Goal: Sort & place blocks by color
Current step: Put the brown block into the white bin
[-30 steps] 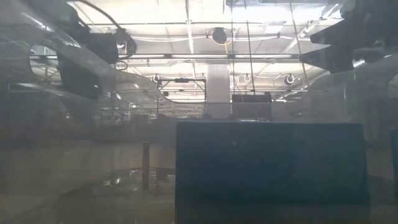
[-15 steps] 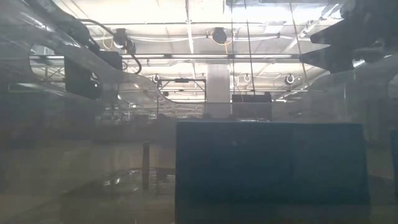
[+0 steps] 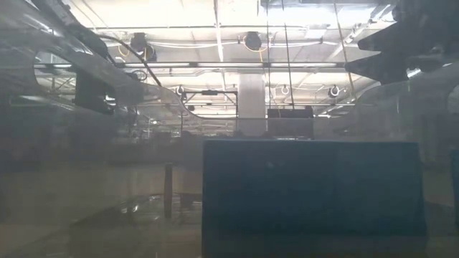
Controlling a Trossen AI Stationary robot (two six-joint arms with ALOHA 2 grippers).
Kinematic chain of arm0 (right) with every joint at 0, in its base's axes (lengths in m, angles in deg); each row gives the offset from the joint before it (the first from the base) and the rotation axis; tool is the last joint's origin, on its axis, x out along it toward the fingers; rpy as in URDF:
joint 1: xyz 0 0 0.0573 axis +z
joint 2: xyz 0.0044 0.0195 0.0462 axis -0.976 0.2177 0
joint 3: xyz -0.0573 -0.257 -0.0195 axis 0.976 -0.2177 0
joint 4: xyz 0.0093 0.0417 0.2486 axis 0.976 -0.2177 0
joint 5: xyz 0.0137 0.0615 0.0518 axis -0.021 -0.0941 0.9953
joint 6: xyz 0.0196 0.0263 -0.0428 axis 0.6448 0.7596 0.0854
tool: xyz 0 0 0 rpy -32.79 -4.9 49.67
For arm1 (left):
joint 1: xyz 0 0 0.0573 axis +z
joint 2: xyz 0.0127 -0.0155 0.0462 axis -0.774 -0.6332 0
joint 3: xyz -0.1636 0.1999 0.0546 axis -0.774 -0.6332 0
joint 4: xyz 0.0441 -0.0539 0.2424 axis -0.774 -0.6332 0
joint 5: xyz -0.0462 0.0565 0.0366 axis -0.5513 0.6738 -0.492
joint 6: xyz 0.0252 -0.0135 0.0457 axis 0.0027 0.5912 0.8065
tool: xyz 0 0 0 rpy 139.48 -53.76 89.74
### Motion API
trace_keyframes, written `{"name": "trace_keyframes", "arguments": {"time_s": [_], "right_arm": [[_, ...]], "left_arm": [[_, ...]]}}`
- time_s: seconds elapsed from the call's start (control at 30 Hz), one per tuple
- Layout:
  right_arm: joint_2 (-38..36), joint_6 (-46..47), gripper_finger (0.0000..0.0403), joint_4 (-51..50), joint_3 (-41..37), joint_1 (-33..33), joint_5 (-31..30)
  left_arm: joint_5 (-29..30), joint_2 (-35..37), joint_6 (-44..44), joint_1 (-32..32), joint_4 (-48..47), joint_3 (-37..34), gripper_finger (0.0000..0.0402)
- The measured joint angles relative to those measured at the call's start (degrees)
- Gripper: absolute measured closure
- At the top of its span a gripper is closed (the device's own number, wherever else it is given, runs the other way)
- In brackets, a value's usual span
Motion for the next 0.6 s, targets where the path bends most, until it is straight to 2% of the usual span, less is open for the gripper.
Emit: {"name": "trace_keyframes", "arguments": {"time_s": [0.17, 0.27, 0.37, 0.57, 0.6], "right_arm": [[0.0, -0.01, 0.0181, -0.02, 0.0, 0.0, -0.01], [0.0, -0.02, 0.0181, -0.02, 0.0, 0.0, -0.02], [0.0, -0.02, 0.0181, -0.02, 0.0, 0.0, 0.01], [0.0, 0.0, 0.0181, -0.01, 0.0, 0.0, -0.01], [0.01, -0.02, 0.0181, 0.0, 0.0, 0.0, 0.01]], "left_arm": [[-1.08, -1.82, -3.32, 1.25, 0.02, 0.26, 0.0111], [-2.98, -1.9, -4.53, 1.81, 0.29, 0.2, 0.0126], [-6.18, -1.88, -6.46, 2.15, 0.96, 0.09, 0.0162], [-7.47, -1.9, -12.57, 2.0, 0.85, 0.04, 0.0264], [-7.51, -1.9, -12.99, 2.0, 0.83, 0.04, 0.027]]}}
